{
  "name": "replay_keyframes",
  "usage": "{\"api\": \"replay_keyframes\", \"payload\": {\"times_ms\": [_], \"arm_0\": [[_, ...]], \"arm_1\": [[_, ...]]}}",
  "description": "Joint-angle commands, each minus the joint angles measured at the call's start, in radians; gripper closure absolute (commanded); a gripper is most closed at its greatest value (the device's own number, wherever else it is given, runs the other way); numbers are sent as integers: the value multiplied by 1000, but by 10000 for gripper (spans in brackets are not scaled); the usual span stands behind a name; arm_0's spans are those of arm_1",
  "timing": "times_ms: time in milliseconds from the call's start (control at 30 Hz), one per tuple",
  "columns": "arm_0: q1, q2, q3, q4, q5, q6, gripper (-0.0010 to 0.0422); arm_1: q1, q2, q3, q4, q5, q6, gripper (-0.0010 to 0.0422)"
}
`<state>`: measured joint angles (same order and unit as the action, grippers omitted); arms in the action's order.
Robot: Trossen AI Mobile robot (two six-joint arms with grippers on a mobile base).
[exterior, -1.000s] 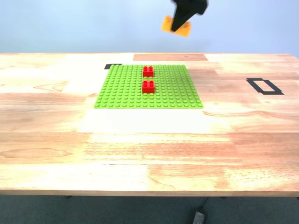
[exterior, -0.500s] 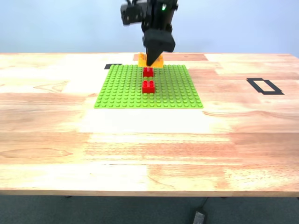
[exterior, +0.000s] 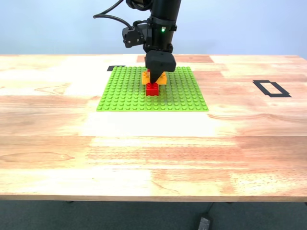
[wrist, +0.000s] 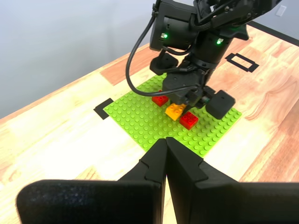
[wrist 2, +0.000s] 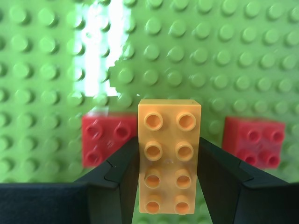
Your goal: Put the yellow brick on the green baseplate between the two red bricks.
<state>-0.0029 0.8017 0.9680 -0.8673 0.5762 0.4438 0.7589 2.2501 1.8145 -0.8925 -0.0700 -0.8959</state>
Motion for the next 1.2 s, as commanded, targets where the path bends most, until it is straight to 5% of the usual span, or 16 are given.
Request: {"api": "replay_keyframes", "payload": {"times_ms": [33,700,1200], "arm_0": [[0,-1,1,-5,0,0,413],[0,-6,0,-2,0,0,413],[0,-6,0,1,0,1,412]], "arm_1": [[-3,-6,-2,37,-1,-2,386],[-1,2,-63,78,-5,20,376],[-1,0,-66,95,24,40,178]]}}
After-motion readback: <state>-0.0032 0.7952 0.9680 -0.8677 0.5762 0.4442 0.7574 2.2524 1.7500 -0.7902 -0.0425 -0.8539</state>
